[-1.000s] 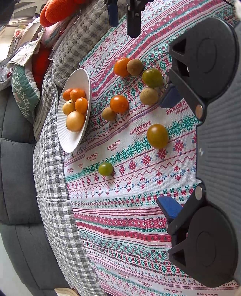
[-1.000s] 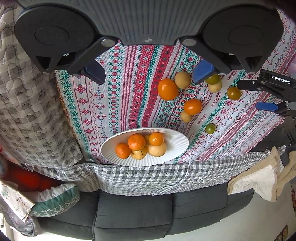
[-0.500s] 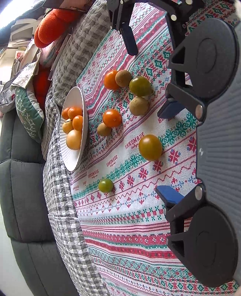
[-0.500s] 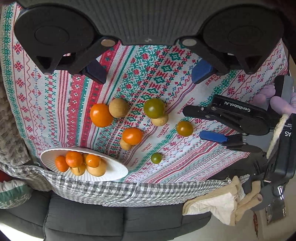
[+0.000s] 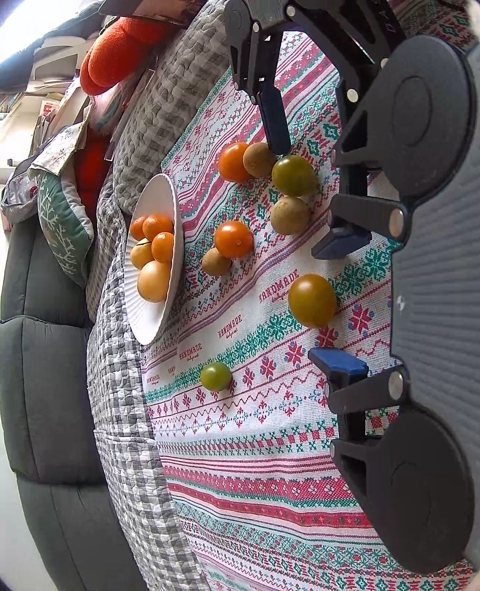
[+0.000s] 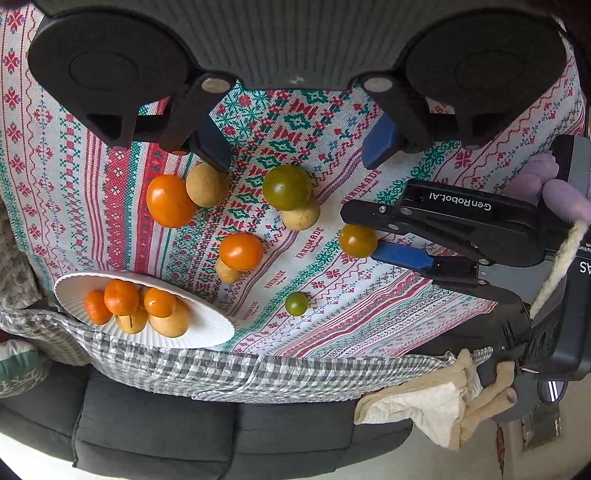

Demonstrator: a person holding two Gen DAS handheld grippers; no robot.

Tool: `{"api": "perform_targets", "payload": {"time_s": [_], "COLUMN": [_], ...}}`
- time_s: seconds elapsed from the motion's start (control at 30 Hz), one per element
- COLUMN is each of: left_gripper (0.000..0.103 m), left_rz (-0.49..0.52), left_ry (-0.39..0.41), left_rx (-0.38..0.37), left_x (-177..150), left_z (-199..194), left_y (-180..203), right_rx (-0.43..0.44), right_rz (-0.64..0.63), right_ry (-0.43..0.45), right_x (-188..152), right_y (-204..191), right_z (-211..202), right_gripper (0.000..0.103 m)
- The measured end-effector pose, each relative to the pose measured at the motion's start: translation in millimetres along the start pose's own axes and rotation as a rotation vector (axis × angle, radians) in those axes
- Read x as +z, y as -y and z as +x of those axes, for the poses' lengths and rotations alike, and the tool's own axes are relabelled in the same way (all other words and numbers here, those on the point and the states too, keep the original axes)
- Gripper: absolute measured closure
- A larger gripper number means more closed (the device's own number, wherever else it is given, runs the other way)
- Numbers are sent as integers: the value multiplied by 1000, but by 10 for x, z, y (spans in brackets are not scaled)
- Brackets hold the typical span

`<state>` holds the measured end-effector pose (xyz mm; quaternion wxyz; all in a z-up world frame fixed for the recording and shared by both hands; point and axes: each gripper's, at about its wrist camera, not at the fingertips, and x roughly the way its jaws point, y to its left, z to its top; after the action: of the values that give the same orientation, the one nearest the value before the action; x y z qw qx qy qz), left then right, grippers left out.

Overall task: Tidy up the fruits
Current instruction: 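Grasp a dark yellow tomato with the left tool while the right tool grasps a green one, then carry both small fruits into the white bowl and open both tools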

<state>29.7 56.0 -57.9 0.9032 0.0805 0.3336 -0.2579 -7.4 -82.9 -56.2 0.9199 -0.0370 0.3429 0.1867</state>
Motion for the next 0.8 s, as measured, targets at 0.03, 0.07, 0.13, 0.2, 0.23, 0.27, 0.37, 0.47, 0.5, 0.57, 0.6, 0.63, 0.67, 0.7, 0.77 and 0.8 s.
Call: {"api": "perform_targets", "payload": {"time_s": [0.03, 0.07, 0.13, 0.2, 0.23, 0.27, 0.37, 0.47, 0.5, 0.57, 0.6, 0.63, 0.67, 0.7, 0.77, 0.8], "left_gripper": [53, 54, 56, 57, 59, 60, 66, 72, 73, 73, 74, 74, 74, 74, 74, 74], "left_rz": [-3, -6, -11, -14, -16, -17, -21, -21, -20, -19, -19, -20, -20, -22, -23, -22], "left_ry": [0, -1, -1, -2, -3, -3, -6, -10, -11, -14, -16, -17, -19, -20, -22, -23], "left_rx": [1, 2, 4, 5, 5, 5, 5, -2, -2, -5, -7, -8, -8, -9, -10, -11], "left_x": [3, 6, 11, 17, 18, 21, 33, 38, 40, 44, 49, 52, 54, 55, 59, 61], "left_z": [1, 2, 3, 3, 3, 3, 3, 6, 7, 11, 14, 16, 17, 19, 21, 21], "left_y": [-3, -7, -12, -14, -10, -9, -5, 1, 3, 5, 3, 5, 6, 6, 10, 14], "right_rx": [-2, -4, -9, -13, -13, -12, -8, -8, -7, -8, -9, -9, -10, -9, -6, -4], "right_rz": [1, 0, -3, -5, -7, -8, -6, -8, -9, -9, -9, -10, -9, -8, -5, -6], "right_ry": [0, 0, 0, -1, -1, -2, -2, -1, -1, 0, 1, 2, 2, 2, 1, 1], "right_x": [8, 13, 18, 24, 31, 41, 57, 60, 60, 63, 65, 66, 66, 67, 67, 70], "right_y": [-6, -8, -16, -24, -28, -28, -27, -29, -26, -21, -20, -16, -11, -7, 3, 5], "right_z": [9, 15, 20, 28, 34, 39, 42, 39, 39, 35, 34, 33, 30, 30, 28, 29], "right_gripper": [32, 34, 38, 41, 43, 46, 53, 59, 61, 65, 66, 69, 72, 73, 77, 77]}}
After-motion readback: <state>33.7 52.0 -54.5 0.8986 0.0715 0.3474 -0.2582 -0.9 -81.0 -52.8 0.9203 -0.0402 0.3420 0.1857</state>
